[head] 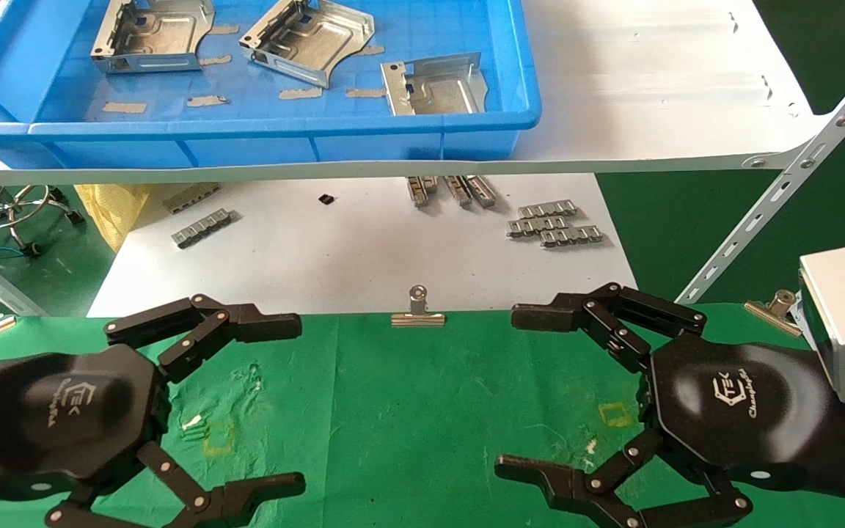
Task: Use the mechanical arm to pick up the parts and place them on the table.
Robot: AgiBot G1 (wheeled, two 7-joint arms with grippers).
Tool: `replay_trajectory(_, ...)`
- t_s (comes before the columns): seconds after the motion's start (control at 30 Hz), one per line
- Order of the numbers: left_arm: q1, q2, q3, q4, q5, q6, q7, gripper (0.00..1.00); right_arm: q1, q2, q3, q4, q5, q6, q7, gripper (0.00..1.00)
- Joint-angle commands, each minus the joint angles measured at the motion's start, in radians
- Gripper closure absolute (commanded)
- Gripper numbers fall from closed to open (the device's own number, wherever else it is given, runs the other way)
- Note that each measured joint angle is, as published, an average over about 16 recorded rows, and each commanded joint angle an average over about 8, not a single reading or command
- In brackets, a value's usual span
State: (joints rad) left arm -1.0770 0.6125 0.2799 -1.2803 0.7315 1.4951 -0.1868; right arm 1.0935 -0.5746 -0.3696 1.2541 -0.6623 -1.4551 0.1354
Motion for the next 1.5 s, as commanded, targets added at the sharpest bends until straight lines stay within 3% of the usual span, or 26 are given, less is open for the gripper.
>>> replay_trajectory(0.03, 0.0, 0.0, 0.0, 0.0, 0.0, 0.0, 0.0, 0.0, 0.0, 0.0, 0.0, 0.0, 0.0, 0.0, 0.0, 1.0)
replay_trajectory(1.5, -0.014, 0.001, -0.002, 0.004, 0.002, -0.006, -0.005, 0.0, 0.0, 0.0, 0.0, 0.0, 0.0, 0.0, 0.0, 1.0)
